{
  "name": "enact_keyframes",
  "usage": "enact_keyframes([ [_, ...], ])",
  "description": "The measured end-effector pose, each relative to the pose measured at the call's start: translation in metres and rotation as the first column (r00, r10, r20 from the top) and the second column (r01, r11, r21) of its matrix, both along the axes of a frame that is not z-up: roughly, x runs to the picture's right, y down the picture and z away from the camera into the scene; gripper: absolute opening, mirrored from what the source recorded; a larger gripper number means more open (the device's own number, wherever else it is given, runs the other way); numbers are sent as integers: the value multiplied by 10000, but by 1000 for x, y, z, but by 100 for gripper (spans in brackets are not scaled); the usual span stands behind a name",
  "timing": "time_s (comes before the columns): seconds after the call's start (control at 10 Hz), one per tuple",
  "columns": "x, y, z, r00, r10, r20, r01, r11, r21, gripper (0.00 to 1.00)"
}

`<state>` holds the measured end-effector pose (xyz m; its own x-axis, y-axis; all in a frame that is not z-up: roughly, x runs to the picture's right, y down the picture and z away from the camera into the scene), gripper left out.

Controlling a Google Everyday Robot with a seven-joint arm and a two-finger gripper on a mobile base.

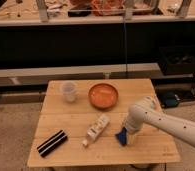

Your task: Place the white sponge in the ceramic bowl

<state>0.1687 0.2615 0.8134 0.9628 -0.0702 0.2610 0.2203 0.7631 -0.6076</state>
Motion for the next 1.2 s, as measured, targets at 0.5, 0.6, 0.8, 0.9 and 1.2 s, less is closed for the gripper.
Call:
enact_keyframes([
  [0.5,-1,-3,2,10000,19,-5,-19,10000,4,29],
  [0.6,-1,-3,3,10000,17,5,-17,10000,3,29],
  [0.8,0,-3,3,10000,9,6,-9,10000,-24,45],
  [0.9,0,-3,4,10000,7,6,-7,10000,-31,53],
  [1.2,-1,-5,5,10000,-11,46,11,10000,-38,69],
])
